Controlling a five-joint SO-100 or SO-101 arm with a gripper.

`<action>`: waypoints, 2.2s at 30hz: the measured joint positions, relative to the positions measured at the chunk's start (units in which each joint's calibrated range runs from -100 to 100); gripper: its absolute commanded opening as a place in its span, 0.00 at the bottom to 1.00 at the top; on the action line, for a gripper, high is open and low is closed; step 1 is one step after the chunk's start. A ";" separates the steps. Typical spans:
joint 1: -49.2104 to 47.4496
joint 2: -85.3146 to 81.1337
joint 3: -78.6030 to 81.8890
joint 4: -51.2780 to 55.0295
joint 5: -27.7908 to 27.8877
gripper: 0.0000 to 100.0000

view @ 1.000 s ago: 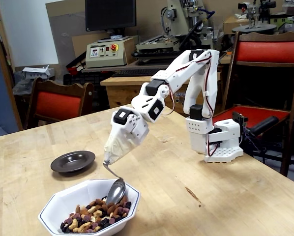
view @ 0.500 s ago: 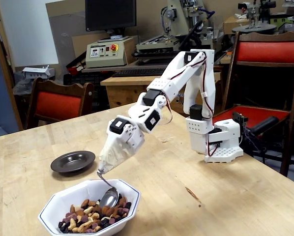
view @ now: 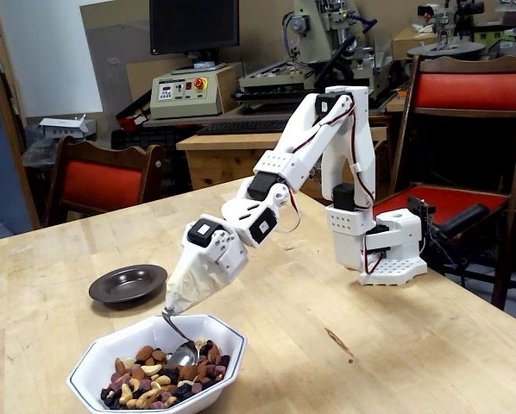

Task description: Use spoon to take food

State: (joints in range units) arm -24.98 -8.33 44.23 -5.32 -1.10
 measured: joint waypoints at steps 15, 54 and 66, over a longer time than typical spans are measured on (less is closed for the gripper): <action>0.00 0.86 0.17 -5.92 -0.20 0.04; 0.00 0.86 3.35 -10.16 -0.20 0.04; 0.00 0.86 8.58 -22.95 0.00 0.04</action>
State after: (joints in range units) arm -24.98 -7.47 52.81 -28.27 -1.10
